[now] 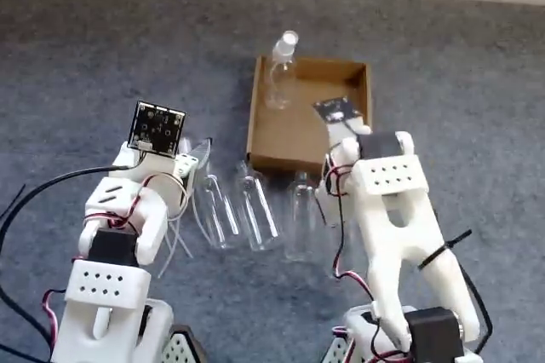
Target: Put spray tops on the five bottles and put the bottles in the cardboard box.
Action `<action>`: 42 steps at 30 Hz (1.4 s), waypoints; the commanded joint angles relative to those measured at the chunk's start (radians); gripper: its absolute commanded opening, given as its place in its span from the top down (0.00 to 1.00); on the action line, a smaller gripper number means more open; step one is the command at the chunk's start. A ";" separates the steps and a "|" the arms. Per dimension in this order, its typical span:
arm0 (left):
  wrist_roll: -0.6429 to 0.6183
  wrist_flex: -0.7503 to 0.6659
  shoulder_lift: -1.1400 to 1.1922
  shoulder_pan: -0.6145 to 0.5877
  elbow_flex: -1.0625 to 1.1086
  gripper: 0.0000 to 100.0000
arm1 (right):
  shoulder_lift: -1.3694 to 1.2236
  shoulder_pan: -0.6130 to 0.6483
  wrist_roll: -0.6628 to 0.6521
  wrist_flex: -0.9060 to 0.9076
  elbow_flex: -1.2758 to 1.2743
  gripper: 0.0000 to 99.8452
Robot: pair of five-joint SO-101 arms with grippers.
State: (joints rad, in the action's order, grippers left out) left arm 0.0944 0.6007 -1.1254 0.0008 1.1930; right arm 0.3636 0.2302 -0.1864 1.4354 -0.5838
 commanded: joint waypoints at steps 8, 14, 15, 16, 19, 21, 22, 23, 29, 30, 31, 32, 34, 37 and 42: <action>-0.003 -0.028 0.005 -0.013 -0.007 0.78 | 0.038 0.048 0.074 -0.202 -0.160 0.70; -0.003 -0.028 0.005 -0.013 -0.007 0.78 | 0.038 0.045 0.066 -0.246 -0.232 0.80; -0.003 -0.026 0.005 -0.013 -0.007 0.78 | 0.038 0.045 0.066 -0.255 -0.246 0.82; -0.003 -0.025 0.005 -0.013 -0.007 0.78 | 0.038 0.045 0.066 -0.265 -0.262 0.84; -0.003 -0.025 0.005 -0.013 -0.007 0.78 | 0.048 0.031 0.037 -0.266 -0.295 0.88; -0.003 -0.025 0.005 -0.013 -0.007 0.78 | 0.051 -0.030 -0.015 -0.234 -0.291 0.92; -0.003 -0.023 0.005 -0.013 -0.007 0.78 | 0.051 -0.079 -0.040 -0.209 -0.291 0.94; -0.003 -0.023 0.005 -0.013 -0.007 0.78 | 0.053 -0.142 -0.069 -0.179 -0.289 0.95; -0.005 -0.023 0.007 -0.013 -0.015 0.78 | 0.128 -0.447 -0.356 0.008 -0.107 0.98; -0.006 -0.021 0.007 -0.012 -0.025 0.78 | 0.131 -0.486 -0.394 0.038 -0.067 0.98; -0.008 -0.005 0.007 -0.012 -0.048 0.78 | 0.131 -0.516 -0.419 0.061 -0.019 0.98; -0.006 0.043 0.008 -0.015 -0.077 0.78 | 0.130 -0.550 -0.433 0.070 0.027 0.98; -0.005 0.152 0.008 -0.045 -0.140 0.78 | 0.097 -0.607 -0.439 0.047 0.110 0.98; 0.005 0.256 0.031 -0.113 -0.214 0.78 | -0.053 -0.665 -0.436 -0.012 0.223 0.98; 0.138 0.379 0.263 -0.188 -0.348 0.78 | -0.432 -0.684 -0.439 -0.038 0.469 0.98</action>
State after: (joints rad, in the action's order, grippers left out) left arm 0.1757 0.9214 -0.9904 -0.1511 0.9521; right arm 0.1181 -0.4342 -0.6099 1.4185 -0.2877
